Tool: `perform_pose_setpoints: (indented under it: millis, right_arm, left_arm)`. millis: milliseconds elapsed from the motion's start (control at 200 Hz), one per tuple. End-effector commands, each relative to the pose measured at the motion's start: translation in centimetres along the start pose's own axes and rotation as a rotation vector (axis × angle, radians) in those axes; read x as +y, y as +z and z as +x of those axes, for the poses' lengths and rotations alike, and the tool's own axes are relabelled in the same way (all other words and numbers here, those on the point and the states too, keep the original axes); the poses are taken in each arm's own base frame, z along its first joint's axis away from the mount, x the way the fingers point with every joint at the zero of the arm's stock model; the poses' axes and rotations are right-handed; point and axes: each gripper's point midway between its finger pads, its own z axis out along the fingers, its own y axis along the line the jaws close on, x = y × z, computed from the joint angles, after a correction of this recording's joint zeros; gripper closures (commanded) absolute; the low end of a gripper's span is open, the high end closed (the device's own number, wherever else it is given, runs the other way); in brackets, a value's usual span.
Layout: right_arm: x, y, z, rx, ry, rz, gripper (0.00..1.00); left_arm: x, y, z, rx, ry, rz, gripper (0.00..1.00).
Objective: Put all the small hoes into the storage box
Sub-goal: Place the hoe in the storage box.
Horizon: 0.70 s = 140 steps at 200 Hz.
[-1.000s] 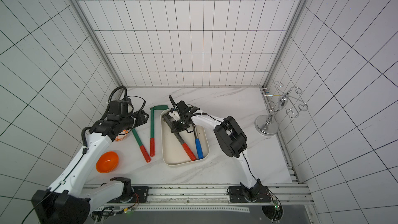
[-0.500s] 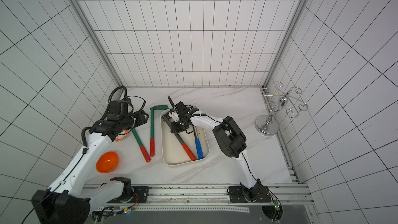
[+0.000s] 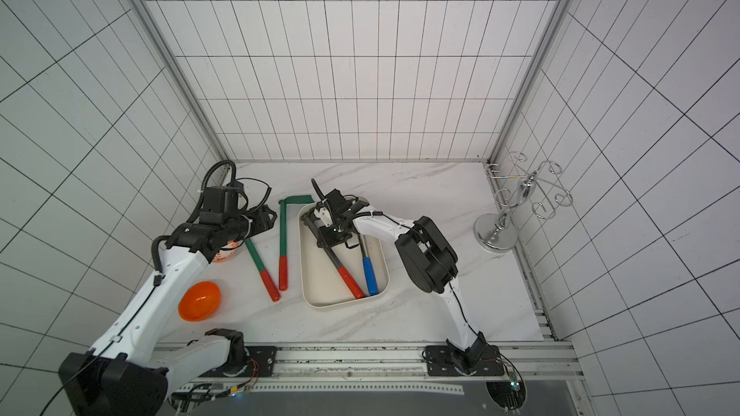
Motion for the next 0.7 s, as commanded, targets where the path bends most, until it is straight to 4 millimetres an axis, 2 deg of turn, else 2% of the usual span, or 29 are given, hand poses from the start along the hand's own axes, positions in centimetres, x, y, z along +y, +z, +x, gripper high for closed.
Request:
perform_pose_setpoints:
  millis: [0,125,250,305,370,475,545,620,695]
  right_arm:
    - [-0.6,-1.4,-0.4,0.002,-0.009,0.083,0.61]
    - [0.0,-4.1,-2.7,-0.065,-0.034,0.116,0.61]
    - [0.7,-8.5,-5.8,-0.167,-0.059,0.16,0.58]
    - [0.3,-10.6,-6.8,-0.212,-0.057,0.193,0.51]
    - [-0.7,-13.1,-7.5,-0.252,-0.042,0.22,0.49]
    - [-3.5,-16.6,-7.3,-0.289,0.005,0.28,0.49]
    - [-5.7,-18.2,-6.3,-0.294,0.035,0.327,0.51]
    - [-8.0,-19.3,-5.0,-0.285,0.067,0.37,0.52]
    - [-9.9,-19.3,-3.2,-0.252,0.093,0.406,0.52]
  left_arm:
    - [-0.5,-0.6,-1.0,-0.028,0.013,0.014,0.41]
    - [-0.4,-0.7,-0.9,-0.026,0.012,0.012,0.4]
    - [-0.5,-0.8,-0.9,-0.025,0.009,0.012,0.4]
    - [-0.5,-0.8,-1.0,-0.024,0.009,0.014,0.4]
    - [-0.7,-0.9,-1.0,-0.023,0.01,0.02,0.4]
    - [-0.9,-0.9,-0.9,-0.016,0.01,0.029,0.4]
    - [-0.9,-0.8,-0.9,-0.014,0.008,0.032,0.41]
    - [-1.0,-0.8,-0.9,-0.012,0.007,0.035,0.4]
    - [-1.0,-0.7,-0.8,-0.009,0.005,0.037,0.41]
